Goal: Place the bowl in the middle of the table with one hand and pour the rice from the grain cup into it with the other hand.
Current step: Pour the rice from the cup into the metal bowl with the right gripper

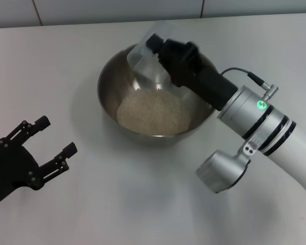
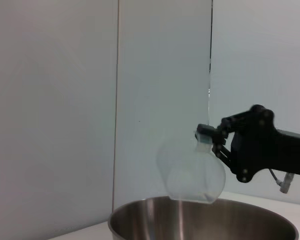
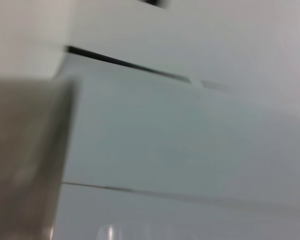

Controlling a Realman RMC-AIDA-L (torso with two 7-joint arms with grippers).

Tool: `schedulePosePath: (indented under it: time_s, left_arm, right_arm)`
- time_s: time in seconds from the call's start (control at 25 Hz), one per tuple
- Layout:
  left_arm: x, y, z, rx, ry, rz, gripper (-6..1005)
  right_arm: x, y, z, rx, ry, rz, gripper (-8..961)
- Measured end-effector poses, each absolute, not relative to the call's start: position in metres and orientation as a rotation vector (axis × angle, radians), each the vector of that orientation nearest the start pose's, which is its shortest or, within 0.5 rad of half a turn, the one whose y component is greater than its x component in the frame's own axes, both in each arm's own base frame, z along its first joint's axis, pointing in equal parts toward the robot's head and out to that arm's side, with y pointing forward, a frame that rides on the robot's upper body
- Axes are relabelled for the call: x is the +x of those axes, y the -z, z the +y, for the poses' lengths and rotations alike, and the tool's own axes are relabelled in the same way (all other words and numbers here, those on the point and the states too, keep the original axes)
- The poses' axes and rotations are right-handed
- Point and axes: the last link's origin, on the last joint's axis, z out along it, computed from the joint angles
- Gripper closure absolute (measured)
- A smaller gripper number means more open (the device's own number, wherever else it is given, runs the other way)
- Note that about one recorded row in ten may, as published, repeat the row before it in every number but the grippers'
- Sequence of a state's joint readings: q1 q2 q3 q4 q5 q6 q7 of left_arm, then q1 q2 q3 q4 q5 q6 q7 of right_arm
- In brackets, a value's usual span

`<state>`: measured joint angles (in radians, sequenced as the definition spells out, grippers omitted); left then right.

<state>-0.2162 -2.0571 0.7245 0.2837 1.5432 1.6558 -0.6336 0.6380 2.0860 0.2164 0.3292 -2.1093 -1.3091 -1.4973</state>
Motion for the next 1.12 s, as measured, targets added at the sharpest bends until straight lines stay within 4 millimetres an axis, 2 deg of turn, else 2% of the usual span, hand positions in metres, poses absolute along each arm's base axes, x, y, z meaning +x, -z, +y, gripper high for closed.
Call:
schedulePosePath:
  time_s: [0.32,0.52,0.64,0.8,1.12]
  left_arm:
    - [-0.328,0.011,0.222,-2.282,0.964,-0.358,164]
    - [-0.328,0.011,0.221,-2.283,0.965,-0.358,164]
    - [-0.328,0.012,0.221,-2.286,0.968,-0.356,164]
    - [-0.327,0.012,0.220,-2.288,0.975,-0.354,165]
    - [-0.327,0.011,0.220,-2.288,0.979,-0.352,165]
  right_arm:
    - [0.202,0.087,0.330,-1.886,-0.567,-0.509,942]
    - [0.208,0.084,0.335,-2.009,-0.840,-0.042,942]
    - [0.210,0.081,0.339,-2.035,-0.963,0.174,939]
    - [0.211,0.079,0.341,-2.046,-1.051,0.328,936]
    - [0.212,0.079,0.340,-2.037,-1.062,0.347,928]
